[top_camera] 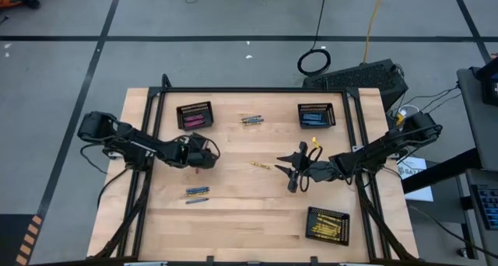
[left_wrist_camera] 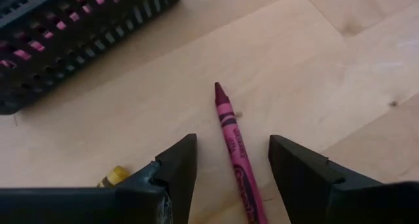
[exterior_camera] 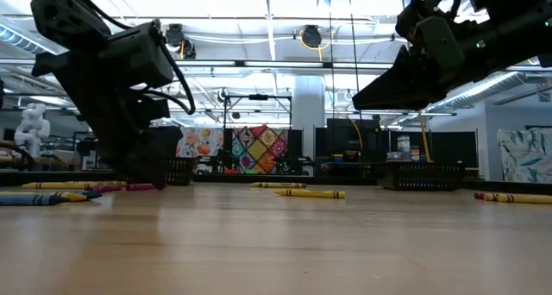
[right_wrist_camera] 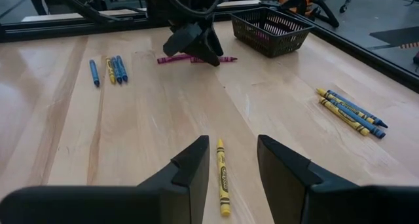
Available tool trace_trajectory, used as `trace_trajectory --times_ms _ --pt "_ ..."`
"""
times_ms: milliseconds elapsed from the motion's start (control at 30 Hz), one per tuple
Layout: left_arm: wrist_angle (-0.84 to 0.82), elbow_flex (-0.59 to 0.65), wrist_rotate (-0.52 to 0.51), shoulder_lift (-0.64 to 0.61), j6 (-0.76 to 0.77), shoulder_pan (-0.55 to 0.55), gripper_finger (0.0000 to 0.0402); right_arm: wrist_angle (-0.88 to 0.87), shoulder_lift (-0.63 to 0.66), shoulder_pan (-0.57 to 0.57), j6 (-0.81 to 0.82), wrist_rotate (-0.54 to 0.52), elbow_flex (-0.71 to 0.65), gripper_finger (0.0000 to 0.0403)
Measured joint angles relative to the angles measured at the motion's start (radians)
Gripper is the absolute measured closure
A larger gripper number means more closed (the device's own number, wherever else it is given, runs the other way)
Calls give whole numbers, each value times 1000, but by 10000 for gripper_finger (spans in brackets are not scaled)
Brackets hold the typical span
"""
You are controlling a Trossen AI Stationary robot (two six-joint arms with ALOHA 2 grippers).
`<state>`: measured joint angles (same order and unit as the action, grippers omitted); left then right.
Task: Sort crayons
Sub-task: Put the red crayon into the top left black bin
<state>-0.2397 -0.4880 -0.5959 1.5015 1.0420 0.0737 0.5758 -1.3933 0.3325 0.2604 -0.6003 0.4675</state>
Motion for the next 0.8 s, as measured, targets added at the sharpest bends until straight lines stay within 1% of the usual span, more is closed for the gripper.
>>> trace_trajectory --times_ms 100,167,233,400,467,633,667,733,800 --pt "6 0 -4 23 1 1 218 -1 0 0 -1 0 0 289" --pt "6 -1 1 31 0 1 238 -1 0 0 -3 0 0 289" --pt "6 -1 12 32 0 0 268 -1 0 0 -3 0 0 289" --pt "12 -1 30 34 -17 0 365 -1 0 0 -3 0 0 289" --pt "6 -5 36 32 -61 -1 389 -1 0 0 -3 0 0 289" --pt "-31 -51 80 -15 -227 -4 387 -1 0 0 -3 0 0 289" --pt "-47 -66 107 -36 -275 -3 388 -1 0 0 0 0 0 289" --pt "-71 -118 114 -80 -380 -1 391 -3 0 0 5 0 0 289" --pt "-137 -166 105 -121 -494 -4 392 -5 0 0 7 0 0 289"
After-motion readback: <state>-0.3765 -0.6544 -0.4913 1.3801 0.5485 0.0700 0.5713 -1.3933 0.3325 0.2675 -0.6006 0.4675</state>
